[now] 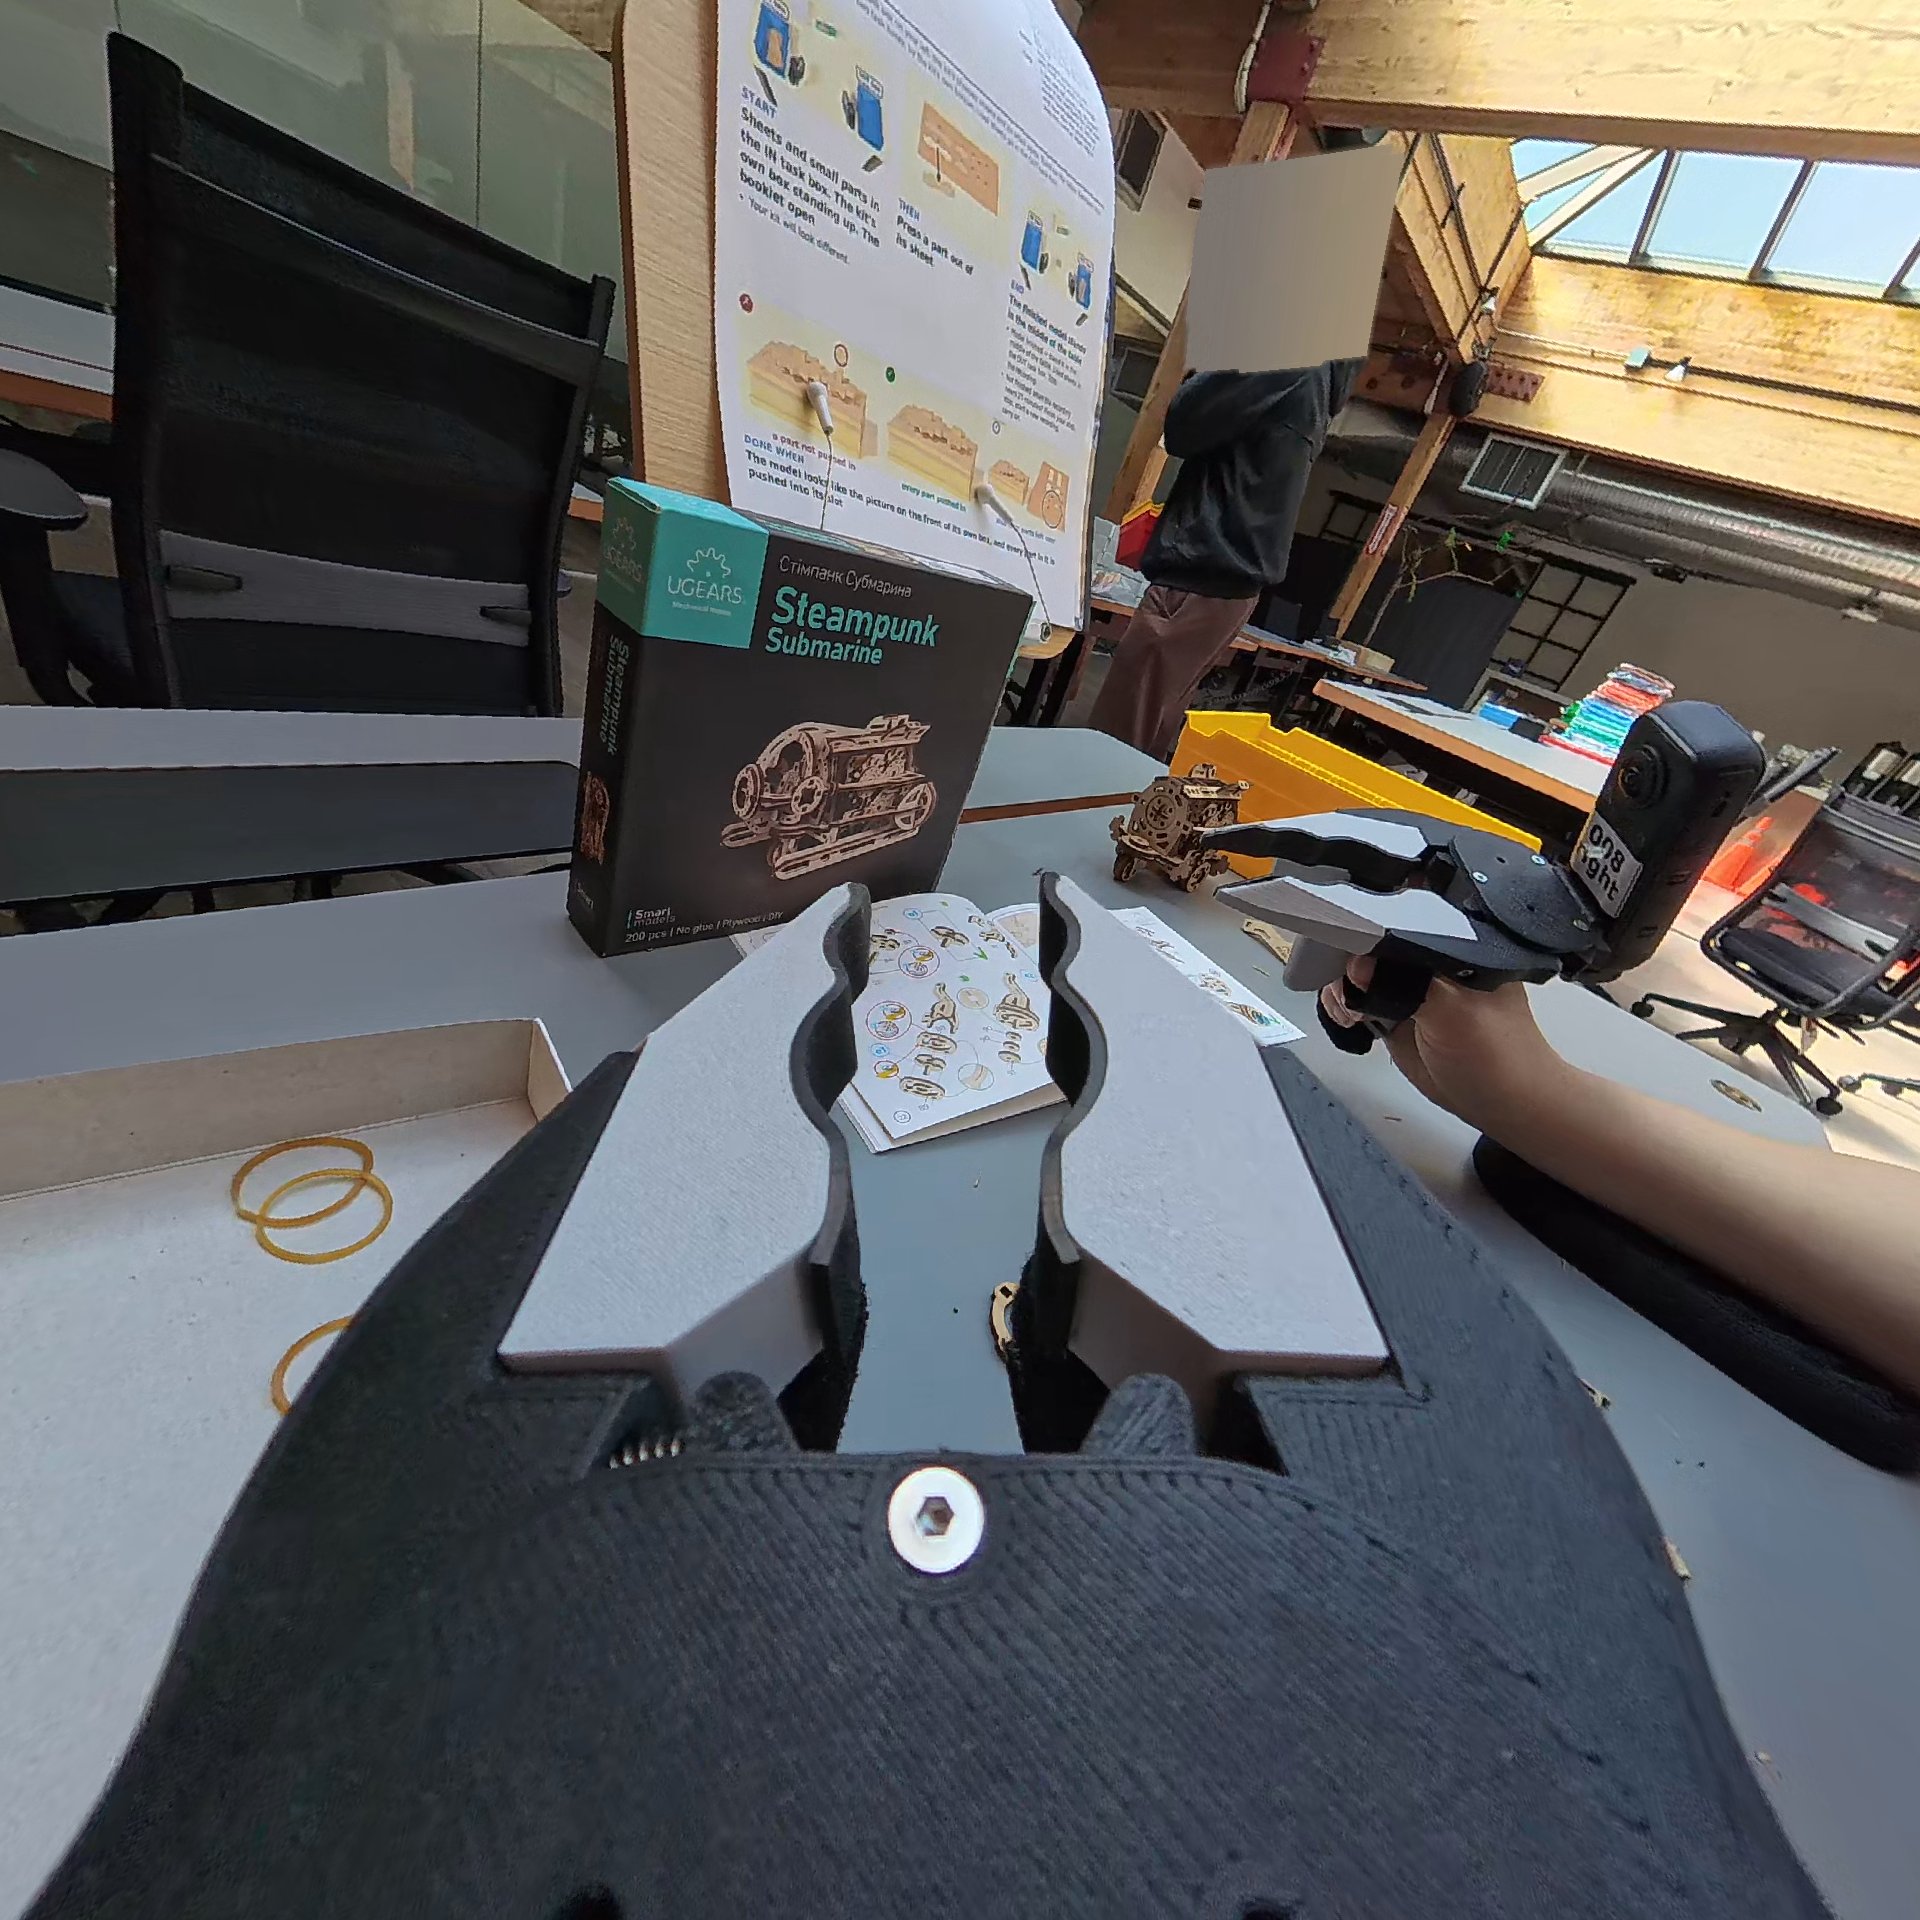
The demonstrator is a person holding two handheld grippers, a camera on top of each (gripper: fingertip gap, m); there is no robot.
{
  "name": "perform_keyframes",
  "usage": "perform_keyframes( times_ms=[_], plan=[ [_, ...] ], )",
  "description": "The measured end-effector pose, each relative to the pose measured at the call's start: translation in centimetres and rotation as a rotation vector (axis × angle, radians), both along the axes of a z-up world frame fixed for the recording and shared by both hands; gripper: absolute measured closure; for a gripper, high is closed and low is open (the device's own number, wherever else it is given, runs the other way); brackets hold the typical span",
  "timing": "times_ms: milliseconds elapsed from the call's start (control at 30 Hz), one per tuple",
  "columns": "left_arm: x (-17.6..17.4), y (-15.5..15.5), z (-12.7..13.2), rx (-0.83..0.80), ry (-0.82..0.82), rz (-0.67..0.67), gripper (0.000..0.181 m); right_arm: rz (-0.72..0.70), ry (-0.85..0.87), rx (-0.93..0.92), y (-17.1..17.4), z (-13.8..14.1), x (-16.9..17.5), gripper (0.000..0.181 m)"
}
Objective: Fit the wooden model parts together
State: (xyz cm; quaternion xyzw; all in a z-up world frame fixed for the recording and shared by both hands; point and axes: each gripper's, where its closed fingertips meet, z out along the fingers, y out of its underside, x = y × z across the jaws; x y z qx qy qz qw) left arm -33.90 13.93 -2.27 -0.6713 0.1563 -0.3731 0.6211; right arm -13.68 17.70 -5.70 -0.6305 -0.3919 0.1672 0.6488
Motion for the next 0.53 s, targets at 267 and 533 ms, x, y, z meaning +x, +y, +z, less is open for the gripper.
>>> perform_keyframes(
  times_ms=[267, 533],
  plan=[
    [0.24, -0.18, 0.03, 0.020, 0.021, -0.005, 0.146, -0.001, -0.005, 0.035, -0.14, 0.36, -0.03, 0.152],
    [0.16, -0.21, 0.17, 0.025, 0.017, -0.002, 0.147, 0.012, -0.029, 0.088, -0.53, 0.63, -0.49, 0.139]
  ],
)
